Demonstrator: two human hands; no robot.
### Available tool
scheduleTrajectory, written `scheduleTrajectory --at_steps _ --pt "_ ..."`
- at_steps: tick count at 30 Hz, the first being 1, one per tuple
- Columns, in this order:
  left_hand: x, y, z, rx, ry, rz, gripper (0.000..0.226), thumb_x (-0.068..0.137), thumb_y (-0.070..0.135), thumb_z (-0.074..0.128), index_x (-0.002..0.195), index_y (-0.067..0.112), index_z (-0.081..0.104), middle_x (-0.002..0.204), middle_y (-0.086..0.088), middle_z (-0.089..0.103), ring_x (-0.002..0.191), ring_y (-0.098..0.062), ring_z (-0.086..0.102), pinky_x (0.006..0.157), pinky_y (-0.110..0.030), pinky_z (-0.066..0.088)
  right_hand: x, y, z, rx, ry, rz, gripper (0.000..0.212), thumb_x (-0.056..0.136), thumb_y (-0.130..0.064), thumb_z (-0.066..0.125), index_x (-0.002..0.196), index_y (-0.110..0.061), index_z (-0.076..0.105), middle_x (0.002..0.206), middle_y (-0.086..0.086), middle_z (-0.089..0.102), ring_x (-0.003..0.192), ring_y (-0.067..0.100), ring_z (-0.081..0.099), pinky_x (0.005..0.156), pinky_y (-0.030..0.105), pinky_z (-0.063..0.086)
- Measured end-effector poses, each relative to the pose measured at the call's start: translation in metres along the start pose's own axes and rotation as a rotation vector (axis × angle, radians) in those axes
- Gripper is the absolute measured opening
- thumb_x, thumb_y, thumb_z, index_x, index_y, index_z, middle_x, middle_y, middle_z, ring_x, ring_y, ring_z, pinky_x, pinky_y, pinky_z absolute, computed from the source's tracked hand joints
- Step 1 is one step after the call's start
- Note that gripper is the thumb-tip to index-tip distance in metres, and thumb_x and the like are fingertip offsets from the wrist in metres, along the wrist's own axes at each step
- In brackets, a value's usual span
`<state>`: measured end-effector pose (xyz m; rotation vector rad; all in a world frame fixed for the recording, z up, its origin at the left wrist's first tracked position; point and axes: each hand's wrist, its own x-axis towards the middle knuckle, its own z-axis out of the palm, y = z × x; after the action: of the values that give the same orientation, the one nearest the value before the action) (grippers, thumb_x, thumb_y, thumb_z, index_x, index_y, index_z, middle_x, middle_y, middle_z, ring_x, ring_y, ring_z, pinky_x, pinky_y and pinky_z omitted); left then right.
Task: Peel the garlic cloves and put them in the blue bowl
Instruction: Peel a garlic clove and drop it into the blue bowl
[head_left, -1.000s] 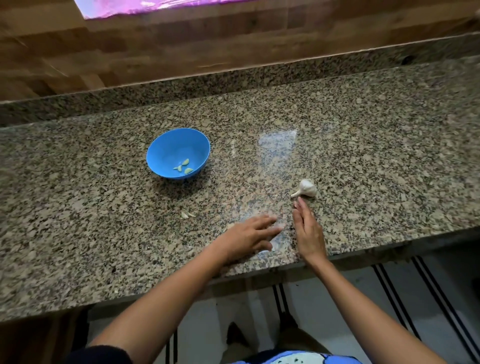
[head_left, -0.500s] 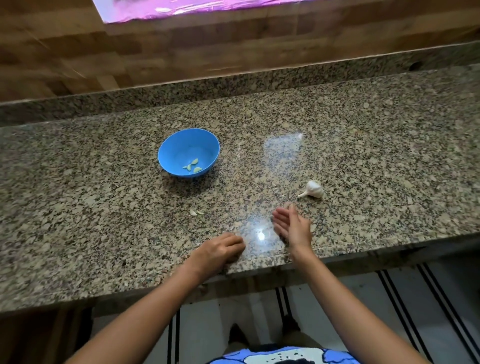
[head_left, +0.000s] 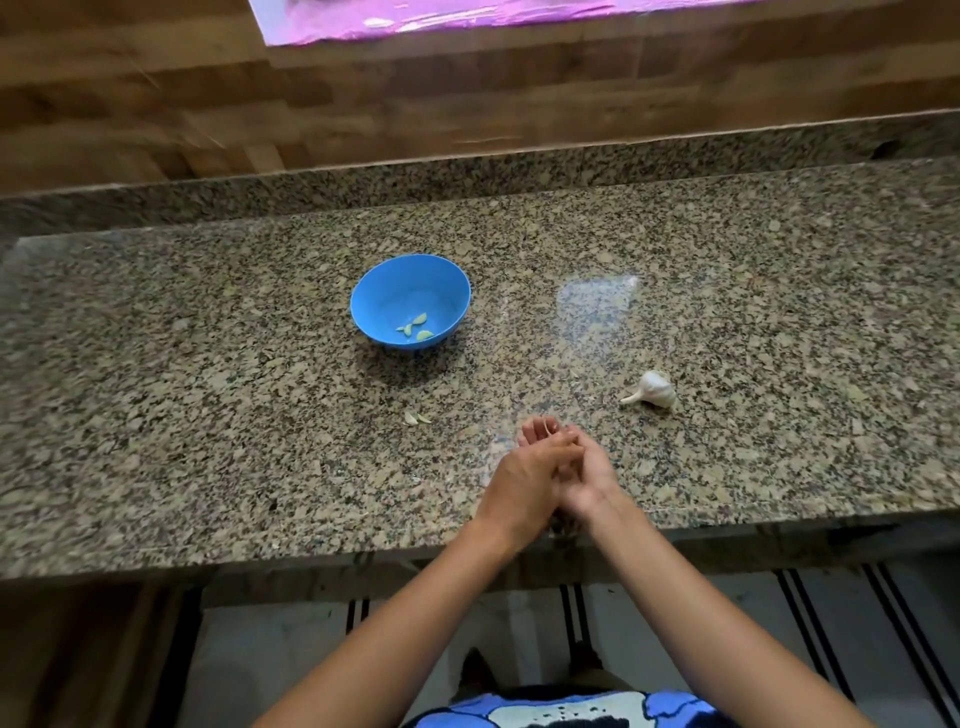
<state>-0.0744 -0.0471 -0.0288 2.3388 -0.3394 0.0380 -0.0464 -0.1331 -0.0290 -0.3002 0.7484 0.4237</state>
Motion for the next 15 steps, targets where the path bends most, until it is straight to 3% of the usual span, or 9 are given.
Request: scheduleTrajectory --at_steps 4,6,8,11,15 --pt "-0.004 -0.011 -0.011 0.064 0.093 0.085 0.016 0.086 0.002 0.064 0.1 0.007 0.07 0.099 -0.009 0.065 0.08 -0.017 0.065 0.076 -0.001 0.042 -0.003 0.007 0.003 -0.025 0.049 0.057 0.022 0.096 -0.018 0.047 0.099 0.001 0.059 0.092 0.016 0.062 0.078 0.021 0.063 0.06 0.031 0.058" --pt "-0.002 -0.014 -0.019 0.028 0.112 0.087 0.014 0.088 0.008 0.063 0.1 0.007 0.07 0.093 -0.006 0.066 0.077 -0.015 0.065 0.069 0.003 0.041 -0.002 0.014 0.004 -0.036 0.074 0.045 0.022 0.095 -0.012 0.049 0.112 0.002 0.051 0.105 0.02 0.059 0.091 0.023 0.062 0.065 0.026 0.058" --pt "0.0 -0.021 -0.031 -0.102 0.144 0.044 0.022 0.092 0.016 0.057 0.111 0.009 0.067 0.105 -0.003 0.068 0.091 -0.013 0.067 0.082 -0.006 0.047 -0.004 0.016 0.005 -0.013 0.052 0.047 0.02 0.095 -0.01 0.047 0.109 0.004 0.053 0.106 0.022 0.06 0.095 0.027 0.064 0.078 0.03 0.056" --pt "-0.013 -0.058 -0.059 -0.115 0.129 -0.012 0.037 0.096 0.031 0.045 0.132 0.024 0.048 0.137 0.007 0.048 0.126 -0.003 0.047 0.105 -0.018 0.037 -0.006 0.006 0.006 0.086 -0.001 0.023 0.024 0.098 -0.012 0.042 0.086 0.002 0.057 0.08 0.021 0.064 0.067 0.031 0.069 0.063 0.04 0.058" --pt "-0.053 -0.129 -0.08 0.363 -0.302 0.119 0.064 0.094 0.061 0.026 0.148 0.036 0.002 0.157 0.014 -0.003 0.142 0.004 -0.003 0.117 -0.031 0.003 -0.007 -0.021 -0.006 0.156 -0.019 -0.08 0.025 0.097 -0.014 0.044 0.086 0.002 0.059 0.075 0.021 0.067 0.067 0.03 0.07 0.068 0.04 0.057"
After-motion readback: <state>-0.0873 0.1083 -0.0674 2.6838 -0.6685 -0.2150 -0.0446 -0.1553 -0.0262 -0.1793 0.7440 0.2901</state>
